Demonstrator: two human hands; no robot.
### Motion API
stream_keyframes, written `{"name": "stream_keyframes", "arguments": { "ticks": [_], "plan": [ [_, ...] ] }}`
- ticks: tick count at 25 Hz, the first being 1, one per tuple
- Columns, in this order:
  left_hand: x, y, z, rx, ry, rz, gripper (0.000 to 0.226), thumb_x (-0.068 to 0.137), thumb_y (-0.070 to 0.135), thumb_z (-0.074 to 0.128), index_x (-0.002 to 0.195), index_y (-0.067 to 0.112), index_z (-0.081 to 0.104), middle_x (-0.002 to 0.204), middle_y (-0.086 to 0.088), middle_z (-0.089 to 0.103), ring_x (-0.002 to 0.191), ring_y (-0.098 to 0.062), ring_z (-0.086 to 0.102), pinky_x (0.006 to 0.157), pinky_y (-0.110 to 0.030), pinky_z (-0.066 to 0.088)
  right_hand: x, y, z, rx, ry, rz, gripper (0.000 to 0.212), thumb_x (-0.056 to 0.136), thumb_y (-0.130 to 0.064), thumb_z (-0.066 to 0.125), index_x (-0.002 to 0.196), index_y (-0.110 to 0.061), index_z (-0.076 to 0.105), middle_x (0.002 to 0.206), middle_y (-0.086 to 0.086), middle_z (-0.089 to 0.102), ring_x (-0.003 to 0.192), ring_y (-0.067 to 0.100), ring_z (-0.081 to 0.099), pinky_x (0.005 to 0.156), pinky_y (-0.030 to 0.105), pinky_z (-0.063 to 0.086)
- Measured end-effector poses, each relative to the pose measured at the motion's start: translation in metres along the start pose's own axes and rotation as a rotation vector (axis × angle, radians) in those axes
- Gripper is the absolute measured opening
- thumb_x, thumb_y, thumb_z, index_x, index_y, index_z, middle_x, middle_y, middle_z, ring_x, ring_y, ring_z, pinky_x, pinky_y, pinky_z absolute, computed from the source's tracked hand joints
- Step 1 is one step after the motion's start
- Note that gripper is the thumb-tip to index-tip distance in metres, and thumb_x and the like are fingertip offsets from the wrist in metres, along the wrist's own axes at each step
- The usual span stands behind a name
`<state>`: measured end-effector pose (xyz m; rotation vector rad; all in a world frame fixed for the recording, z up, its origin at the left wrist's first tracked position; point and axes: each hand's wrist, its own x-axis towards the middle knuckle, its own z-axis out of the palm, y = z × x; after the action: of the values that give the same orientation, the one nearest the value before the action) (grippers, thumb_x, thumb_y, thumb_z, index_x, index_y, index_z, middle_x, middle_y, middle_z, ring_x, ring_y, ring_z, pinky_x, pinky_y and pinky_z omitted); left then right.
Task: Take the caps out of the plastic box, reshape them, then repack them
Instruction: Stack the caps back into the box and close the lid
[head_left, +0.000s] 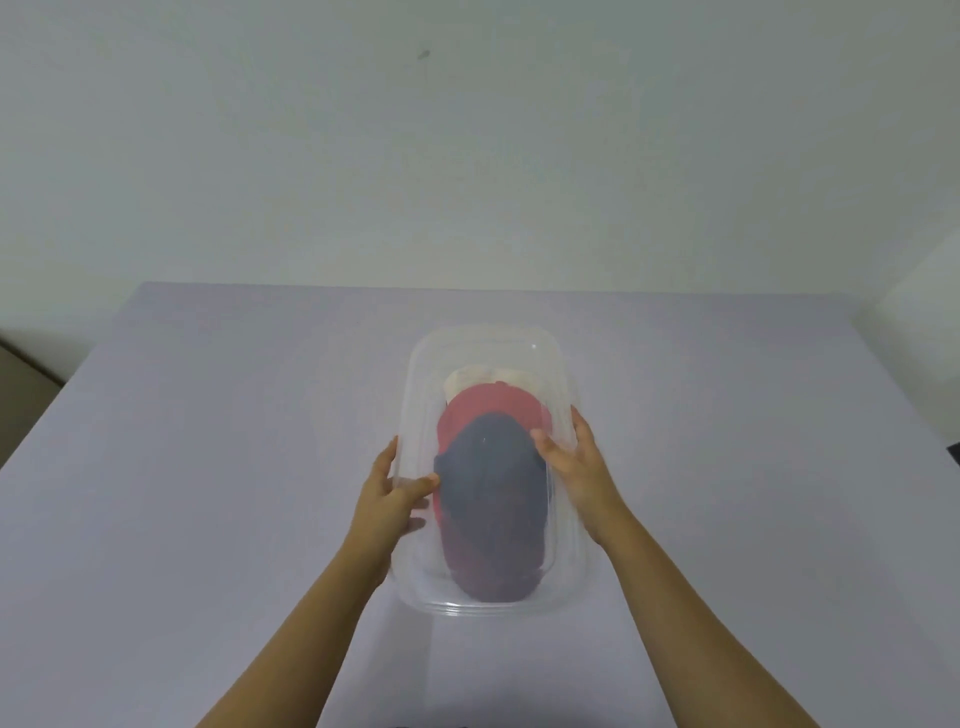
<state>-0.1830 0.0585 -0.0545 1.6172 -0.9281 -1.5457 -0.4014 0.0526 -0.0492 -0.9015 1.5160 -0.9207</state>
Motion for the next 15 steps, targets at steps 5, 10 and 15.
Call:
{"name": "stream_keyframes", "arguments": {
  "ticks": [5,10,15],
  "plan": [
    [0.014,-0.016,0.014,0.419,0.124,0.107,0.066,0.084,0.040,0.065,0.137,0.012,0.038,0.143,-0.005,0.032,0.132,-0.025,0.036,0.107,-0.041,0.037,-0.003,0.024,0.000,-0.140,0.159,-0.018,0.068,0.094,-0.031,0.049,0.149,-0.019,0.011,0.159,-0.004,0.009,0.145,0.011,0.010,0.116,0.029,0.011],
    [0.019,-0.018,0.021,0.430,0.027,0.214,0.073,0.094,0.032,0.051,0.151,0.017,0.008,0.158,-0.001,0.017,0.144,-0.020,0.022,0.115,-0.037,0.023,0.001,0.026,0.005,-0.052,0.127,0.054,0.066,0.097,-0.031,0.043,0.149,-0.027,0.002,0.158,-0.006,0.008,0.144,0.015,0.014,0.114,0.030,0.016],
    [0.032,-0.020,0.027,0.627,-0.001,0.210,0.062,0.100,0.034,0.035,0.151,0.028,0.000,0.160,-0.005,0.007,0.147,-0.024,0.011,0.117,-0.041,0.014,0.008,0.024,0.008,-0.069,0.126,0.014,0.061,0.099,-0.027,0.040,0.147,-0.037,0.005,0.157,-0.009,0.014,0.142,0.014,0.019,0.103,0.021,0.019]
  ]
}}
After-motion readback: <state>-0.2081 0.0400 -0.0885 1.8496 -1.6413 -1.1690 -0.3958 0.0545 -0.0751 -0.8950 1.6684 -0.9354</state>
